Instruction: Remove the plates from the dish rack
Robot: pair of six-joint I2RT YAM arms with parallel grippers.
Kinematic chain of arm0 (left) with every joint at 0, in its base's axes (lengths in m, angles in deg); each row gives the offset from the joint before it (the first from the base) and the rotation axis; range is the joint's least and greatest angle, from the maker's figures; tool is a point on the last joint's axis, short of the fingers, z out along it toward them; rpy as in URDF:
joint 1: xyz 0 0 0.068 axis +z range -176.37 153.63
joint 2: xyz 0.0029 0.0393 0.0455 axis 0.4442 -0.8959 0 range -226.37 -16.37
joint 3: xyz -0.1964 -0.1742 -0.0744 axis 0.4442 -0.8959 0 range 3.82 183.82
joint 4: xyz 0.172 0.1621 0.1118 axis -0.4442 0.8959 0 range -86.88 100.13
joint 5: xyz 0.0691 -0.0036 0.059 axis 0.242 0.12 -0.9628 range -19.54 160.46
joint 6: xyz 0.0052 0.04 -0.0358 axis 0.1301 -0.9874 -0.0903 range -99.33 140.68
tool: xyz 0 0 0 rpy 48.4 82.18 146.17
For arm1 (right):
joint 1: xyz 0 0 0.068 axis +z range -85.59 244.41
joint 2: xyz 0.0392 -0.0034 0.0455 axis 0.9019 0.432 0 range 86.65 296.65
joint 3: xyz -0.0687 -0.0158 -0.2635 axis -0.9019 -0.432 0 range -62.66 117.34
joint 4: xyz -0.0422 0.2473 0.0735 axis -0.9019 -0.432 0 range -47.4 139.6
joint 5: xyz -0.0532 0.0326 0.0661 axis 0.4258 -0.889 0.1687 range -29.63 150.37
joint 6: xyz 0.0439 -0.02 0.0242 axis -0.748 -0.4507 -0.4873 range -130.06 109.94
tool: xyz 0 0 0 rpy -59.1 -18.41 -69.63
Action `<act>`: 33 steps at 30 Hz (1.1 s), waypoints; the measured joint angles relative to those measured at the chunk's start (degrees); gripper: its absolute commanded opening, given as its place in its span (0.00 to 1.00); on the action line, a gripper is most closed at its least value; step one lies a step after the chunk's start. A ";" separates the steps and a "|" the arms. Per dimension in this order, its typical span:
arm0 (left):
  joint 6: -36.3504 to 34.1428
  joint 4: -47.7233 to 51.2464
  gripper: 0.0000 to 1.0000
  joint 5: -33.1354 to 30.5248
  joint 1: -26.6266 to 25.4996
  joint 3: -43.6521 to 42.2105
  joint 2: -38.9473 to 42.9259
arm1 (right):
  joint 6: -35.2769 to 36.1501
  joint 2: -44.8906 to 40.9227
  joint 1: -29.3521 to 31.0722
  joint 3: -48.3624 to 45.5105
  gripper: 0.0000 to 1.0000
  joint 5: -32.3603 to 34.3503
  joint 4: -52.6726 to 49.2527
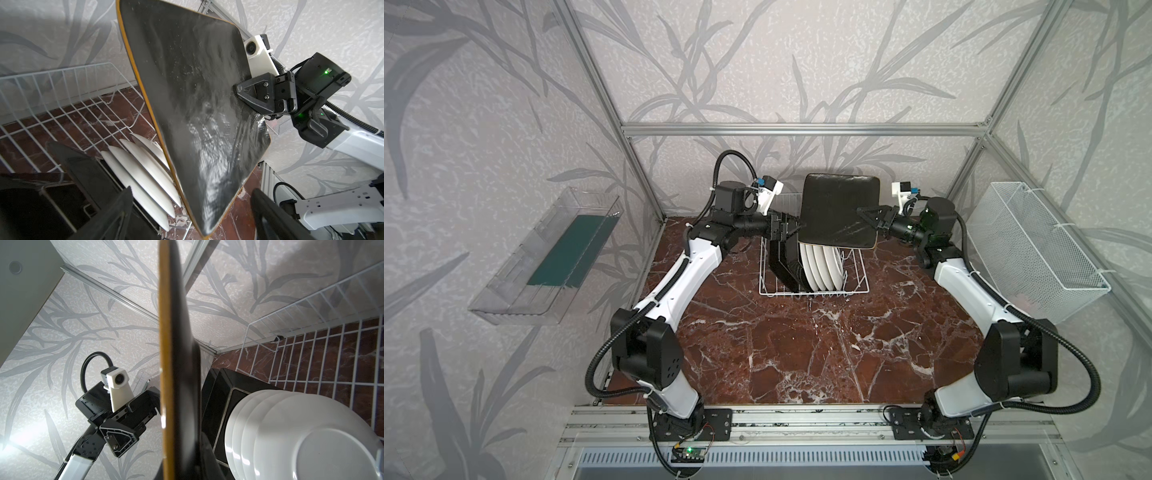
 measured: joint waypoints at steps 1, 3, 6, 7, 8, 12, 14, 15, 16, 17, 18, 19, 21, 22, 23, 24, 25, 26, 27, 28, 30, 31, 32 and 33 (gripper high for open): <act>1.75 -1.53 0.86 1.03 -0.04 -0.02 -0.44 | 0.02 0.00 0.31 -0.15 0.00 -0.31 0.79; 5.38 -4.94 0.84 2.95 -0.15 -0.07 -1.16 | 0.00 0.00 0.96 -0.28 0.00 -0.87 2.05; 10.56 -11.08 0.81 6.01 -0.15 -0.85 -1.86 | -0.04 0.00 1.95 -0.28 0.00 -2.21 3.87; 11.80 -12.50 0.79 6.84 -0.15 -1.01 -2.12 | -0.02 0.00 2.23 -0.28 0.00 -2.60 4.55; 12.66 -13.42 0.79 7.52 -0.20 -1.05 -2.34 | -0.02 0.00 2.40 -0.28 0.00 -2.89 5.03; 13.92 -14.25 0.71 8.66 -0.85 -1.09 -2.99 | -0.39 0.20 3.23 -0.28 0.00 -4.09 7.13; 13.25 -13.25 0.65 8.74 -1.29 -1.01 -3.08 | -0.46 0.46 3.43 -0.28 0.00 -4.48 8.17; 12.72 -12.41 0.60 8.76 -1.53 -0.81 -3.10 | -0.48 0.68 3.50 -0.28 0.00 -4.46 8.41; 12.28 -11.52 0.54 8.76 -1.70 -0.59 -3.13 | -0.52 0.90 3.50 -0.28 0.00 -4.52 8.72; 11.85 -10.86 0.50 8.83 -1.90 -0.42 -3.13 | -0.61 1.14 3.50 -0.28 0.00 -4.50 8.96; 11.39 -10.12 0.47 8.87 -2.05 -0.13 -3.19 | -0.66 1.38 3.50 -0.28 0.00 -4.50 9.22; 10.93 -9.42 0.46 8.90 -2.16 0.11 -3.21 | -0.72 1.60 3.50 -0.28 0.00 -4.52 9.60; 10.23 -8.28 0.39 8.79 -2.29 0.20 -3.21 | -0.94 1.90 3.50 -0.33 0.00 -4.79 10.12; 9.86 -7.63 0.35 8.79 -2.34 0.20 -3.21 | -1.11 1.97 3.50 -0.33 0.00 -4.87 10.51; 9.60 -7.30 0.32 8.76 -2.32 0.20 -3.21 | -1.31 2.08 3.50 -0.42 0.00 -4.87 10.95; 9.18 -6.97 0.27 8.74 -2.25 0.20 -3.23 | -1.62 2.16 3.50 -0.59 0.00 -4.87 11.63; 8.46 -6.69 0.22 8.39 -2.23 0.20 -3.23 | -2.16 2.23 3.52 -0.70 0.00 -4.94 11.87; 7.87 -6.71 0.19 9.03 -2.10 0.20 -3.21 | -3.02 2.38 3.50 -0.81 0.00 -5.51 12.15; 7.58 -6.62 0.15 9.38 -2.03 0.22 -3.21 | -3.37 2.64 3.50 -0.83 0.00 -6.01 12.76; 7.48 -6.67 0.11 9.38 -2.05 0.22 -3.21 | -3.89 2.78 3.43 -0.90 0.00 -6.21 13.49; 7.43 -6.64 0.06 9.44 -2.05 0.22 -3.21 | -4.57 3.06 3.41 -1.14 0.00 -6.34 14.51; 7.41 -6.64 0.02 9.46 -2.05 0.22 -3.21 | -4.85 3.23 3.41 -1.22 0.00 -6.40 14.99; 7.41 -6.69 0.00 9.46 -2.05 0.22 -3.21 | -5.07 3.39 3.41 -1.29 0.00 -6.47 15.50; 7.39 -6.69 0.00 9.42 -2.05 0.20 -3.21 | -5.38 3.58 3.39 -1.46 0.00 -6.56 16.06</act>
